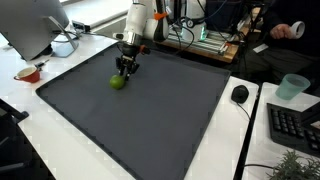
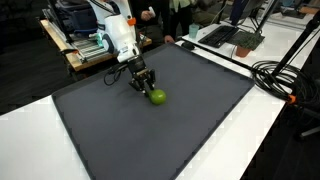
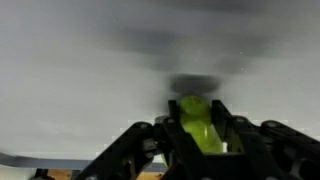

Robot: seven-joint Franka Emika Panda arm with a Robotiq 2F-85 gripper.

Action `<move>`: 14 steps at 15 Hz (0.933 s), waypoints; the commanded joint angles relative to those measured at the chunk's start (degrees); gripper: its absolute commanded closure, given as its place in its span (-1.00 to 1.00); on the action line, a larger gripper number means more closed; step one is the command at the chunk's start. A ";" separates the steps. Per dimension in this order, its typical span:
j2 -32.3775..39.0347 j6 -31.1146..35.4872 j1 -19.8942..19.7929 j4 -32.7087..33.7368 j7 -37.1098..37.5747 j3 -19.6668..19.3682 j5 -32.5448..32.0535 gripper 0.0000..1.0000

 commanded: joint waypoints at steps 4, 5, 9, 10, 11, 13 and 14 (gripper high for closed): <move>-0.02 -2.44 1.70 0.69 -0.72 -0.79 2.86 -0.40; -0.29 -2.60 1.74 0.46 -0.75 -0.83 3.03 -0.55; -3.26 -2.18 1.98 -2.54 -0.93 -1.38 3.81 -0.99; -4.71 -1.91 1.41 -4.09 -0.78 -1.20 3.07 -1.00; -6.42 -1.67 0.58 -5.94 -0.55 -0.97 1.97 -1.00; -10.47 -1.93 -4.32 -10.34 1.98 1.67 -4.06 -1.00; -12.05 -0.93 -6.26 -12.13 2.99 2.50 -6.97 -1.00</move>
